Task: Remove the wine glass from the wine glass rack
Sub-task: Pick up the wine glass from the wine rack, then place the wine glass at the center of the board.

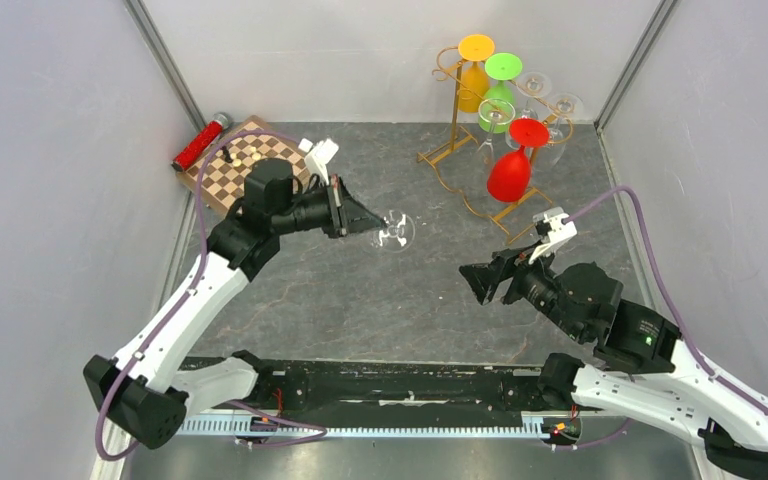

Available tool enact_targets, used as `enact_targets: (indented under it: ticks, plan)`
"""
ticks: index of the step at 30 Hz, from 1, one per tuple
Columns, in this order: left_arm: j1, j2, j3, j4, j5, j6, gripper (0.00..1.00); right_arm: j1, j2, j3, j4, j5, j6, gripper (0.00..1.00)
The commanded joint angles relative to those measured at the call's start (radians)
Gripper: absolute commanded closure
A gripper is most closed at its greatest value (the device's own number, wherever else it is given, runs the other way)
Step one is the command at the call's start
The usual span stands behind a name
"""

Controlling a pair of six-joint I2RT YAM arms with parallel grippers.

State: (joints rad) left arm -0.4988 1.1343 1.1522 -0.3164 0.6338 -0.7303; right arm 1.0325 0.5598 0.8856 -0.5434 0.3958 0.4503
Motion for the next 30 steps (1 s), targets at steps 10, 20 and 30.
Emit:
enact_targets:
  ticks: [10, 20, 30]
  plan:
    - [-0.141, -0.199, -0.144, -0.083, -0.036, 0.274, 0.98, 0.008, 0.072, 0.036, 0.007, -0.036, 0.204, 0.21]
    - [-0.431, -0.215, -0.131, -0.182, -0.308, 0.443, 0.98, 0.008, 0.105, -0.010, 0.046, -0.155, 0.274, 0.22]
    - [-0.678, -0.185, -0.118, -0.176, -0.519, 0.554, 0.98, 0.008, 0.140, -0.094, 0.115, -0.272, 0.334, 0.24]
